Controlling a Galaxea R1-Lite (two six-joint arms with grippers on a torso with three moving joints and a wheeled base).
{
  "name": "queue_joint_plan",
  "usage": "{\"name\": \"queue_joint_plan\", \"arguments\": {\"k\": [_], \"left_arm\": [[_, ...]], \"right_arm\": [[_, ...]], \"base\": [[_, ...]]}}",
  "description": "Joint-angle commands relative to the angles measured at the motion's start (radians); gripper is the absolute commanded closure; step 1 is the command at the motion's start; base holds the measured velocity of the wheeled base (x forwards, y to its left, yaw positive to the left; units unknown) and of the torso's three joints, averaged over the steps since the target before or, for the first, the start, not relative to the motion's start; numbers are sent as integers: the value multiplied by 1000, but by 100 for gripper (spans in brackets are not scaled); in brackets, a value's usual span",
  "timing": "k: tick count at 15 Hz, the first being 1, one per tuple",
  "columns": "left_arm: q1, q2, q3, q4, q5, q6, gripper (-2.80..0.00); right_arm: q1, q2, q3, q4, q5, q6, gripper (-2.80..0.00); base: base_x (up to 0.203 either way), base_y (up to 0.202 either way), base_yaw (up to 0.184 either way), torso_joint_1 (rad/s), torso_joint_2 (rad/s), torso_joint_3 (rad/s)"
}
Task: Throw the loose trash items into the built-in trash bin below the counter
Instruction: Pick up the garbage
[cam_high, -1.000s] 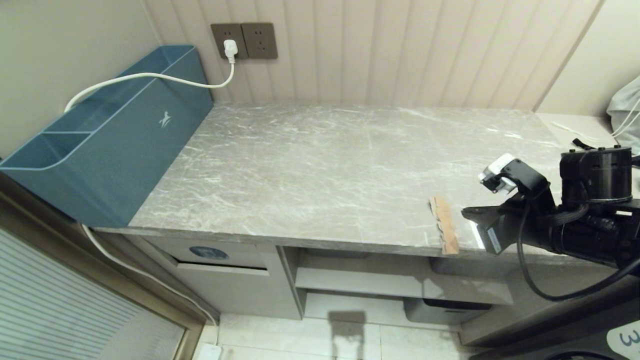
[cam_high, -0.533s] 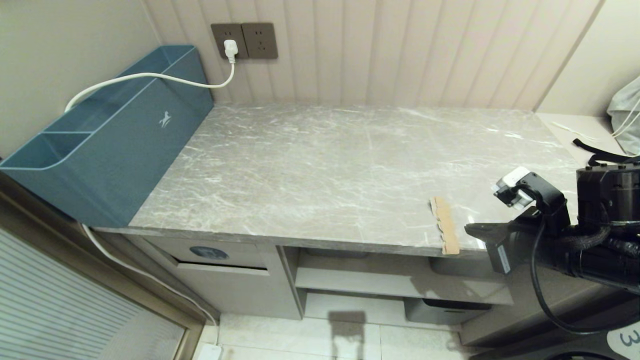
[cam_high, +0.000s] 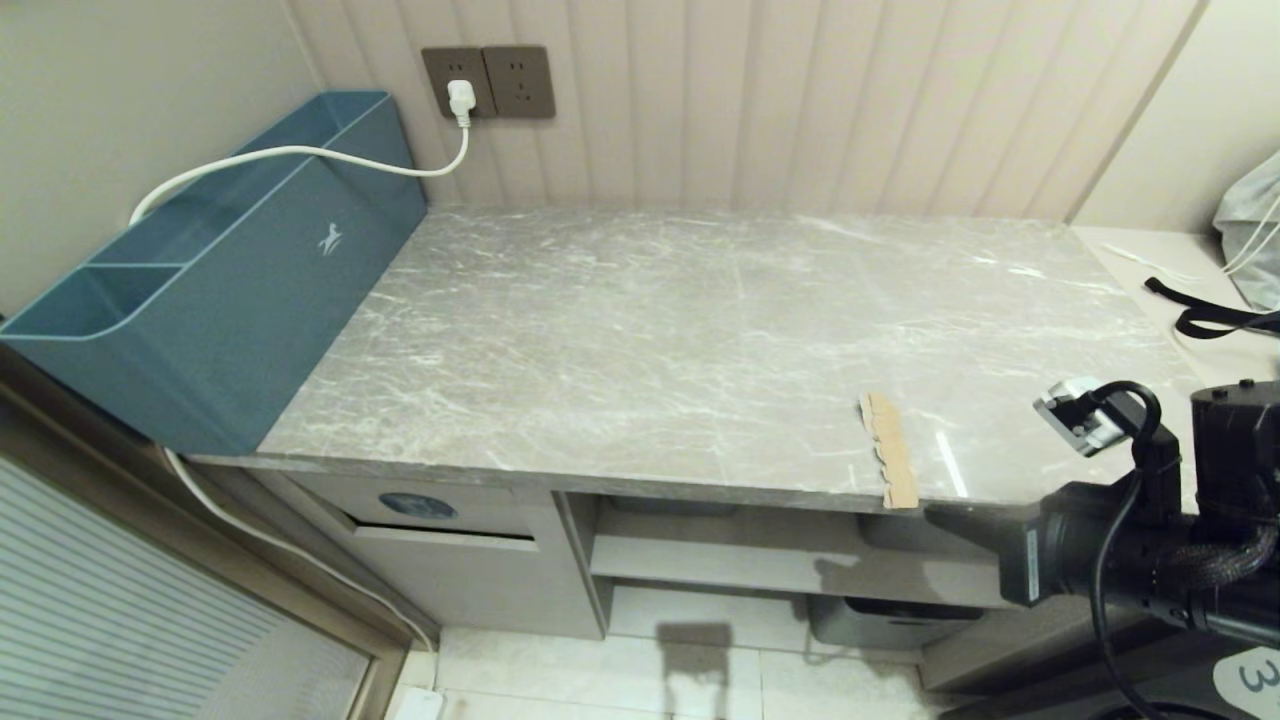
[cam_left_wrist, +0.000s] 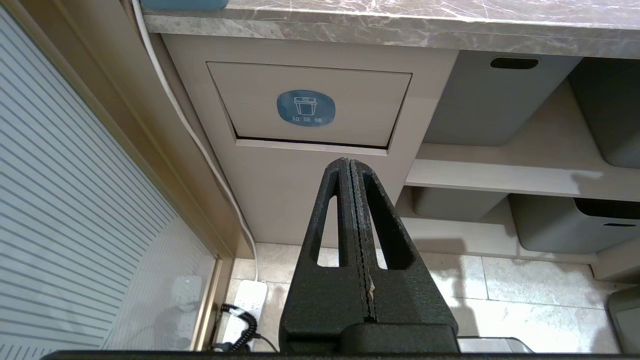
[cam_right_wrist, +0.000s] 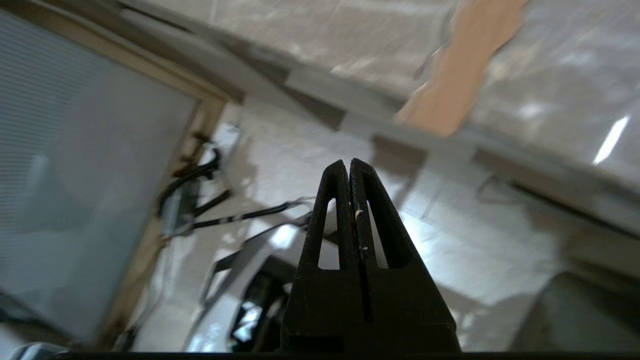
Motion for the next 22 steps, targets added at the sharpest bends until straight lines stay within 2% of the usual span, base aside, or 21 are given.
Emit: {"name": "queue_joint_plan", "arguments": {"k": [1,4,6,8,9,13,20,22], "left_arm": [[0,0,2,-1,1,0,0],[0,0,2,-1,1,0,0],[0,0,2,-1,1,0,0],[0,0,2,-1,-1,0,0],[0,0,2,-1,0,0,0],[0,0,2,-1,1,0,0],[0,0,2,-1,1,0,0],[0,0,2,-1,1,0,0]], "right_arm": [[36,8,38,-8,7,105,0],[35,90,77,-116,-11,191,0],[36,139,92,-145,-86,228,0],[37,144,94,-159,-104,322,0],[35,154,93,-175,-109,350,-280],[34,216,76,-259,-150,439,-280],[29,229,68,-269,-148,576,-280],[29,234,64,-284,-147,649,-280]], "base": [[0,0,0,0,0,0],[0,0,0,0,0,0],[0,0,0,0,0,0],[0,0,0,0,0,0],[0,0,0,0,0,0],[0,0,0,0,0,0],[0,0,0,0,0,0],[0,0,0,0,0,0]]}}
